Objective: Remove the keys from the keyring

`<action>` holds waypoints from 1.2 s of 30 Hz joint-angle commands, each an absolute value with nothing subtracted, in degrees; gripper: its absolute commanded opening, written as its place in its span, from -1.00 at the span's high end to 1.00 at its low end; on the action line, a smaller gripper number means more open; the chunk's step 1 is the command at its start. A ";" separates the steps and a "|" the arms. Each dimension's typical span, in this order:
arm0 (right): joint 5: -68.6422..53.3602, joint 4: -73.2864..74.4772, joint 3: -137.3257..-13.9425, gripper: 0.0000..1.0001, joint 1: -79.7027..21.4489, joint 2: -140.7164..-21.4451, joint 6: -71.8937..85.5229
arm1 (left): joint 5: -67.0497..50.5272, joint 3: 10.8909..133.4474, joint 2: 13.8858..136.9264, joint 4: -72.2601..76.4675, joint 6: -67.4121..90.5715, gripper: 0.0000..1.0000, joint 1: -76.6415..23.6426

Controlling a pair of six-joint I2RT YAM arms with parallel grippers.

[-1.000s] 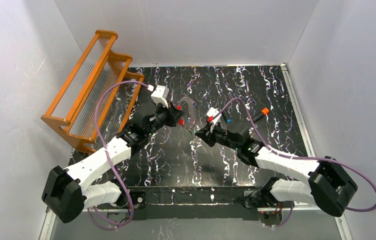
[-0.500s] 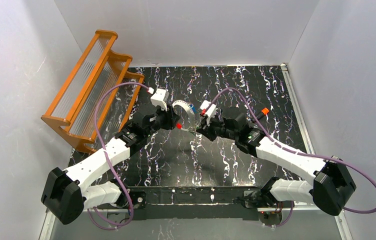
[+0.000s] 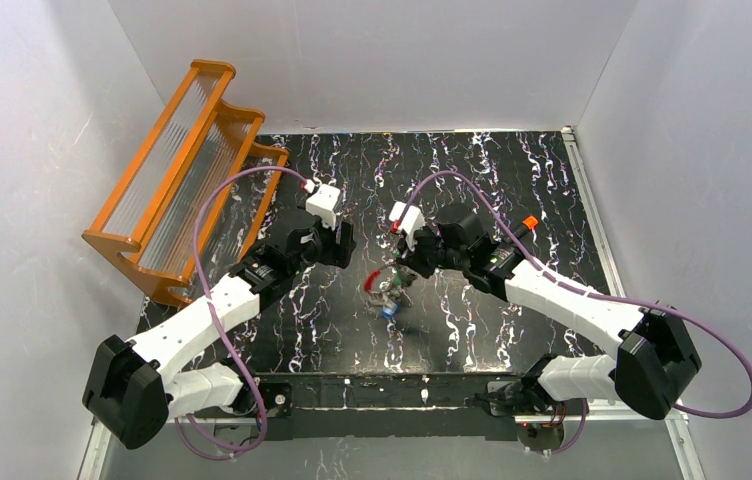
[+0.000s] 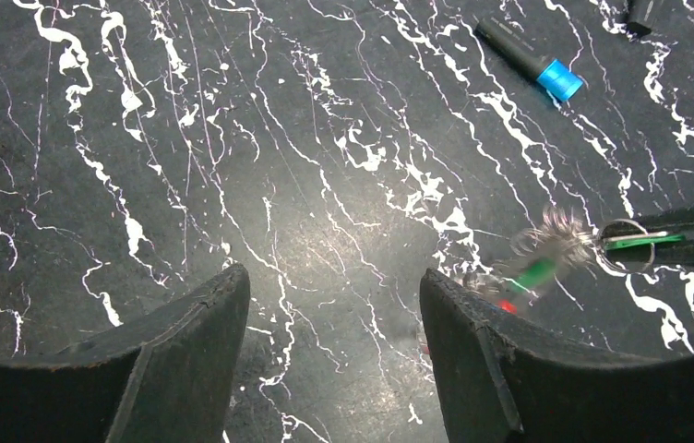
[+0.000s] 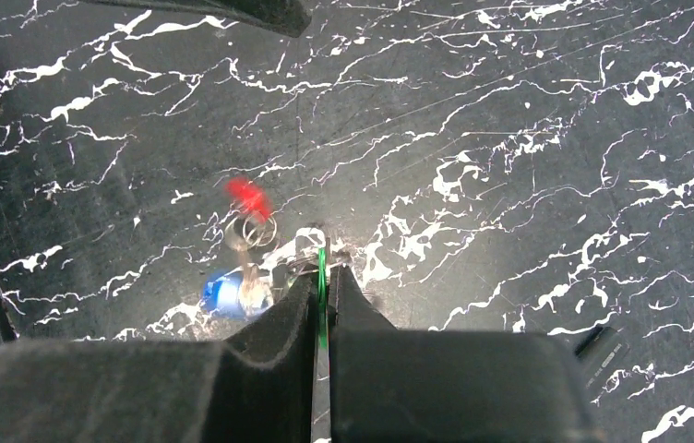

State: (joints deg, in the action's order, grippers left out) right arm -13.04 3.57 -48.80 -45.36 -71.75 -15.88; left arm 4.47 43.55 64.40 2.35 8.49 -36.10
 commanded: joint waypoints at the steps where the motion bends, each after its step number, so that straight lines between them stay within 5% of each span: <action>1: -14.27 5.12 -53.41 0.97 -45.15 -72.45 -19.65 | 4.10 45.22 63.25 0.59 4.82 -0.33 -35.77; 20: -16.66 6.32 -53.41 0.97 -45.09 -71.54 -24.25 | -27.17 40.88 68.92 16.00 5.79 -0.26 -35.77; 36: -18.00 5.03 -52.44 0.97 -45.02 -71.29 -23.74 | -35.17 41.70 75.77 19.55 1.46 -0.04 -35.77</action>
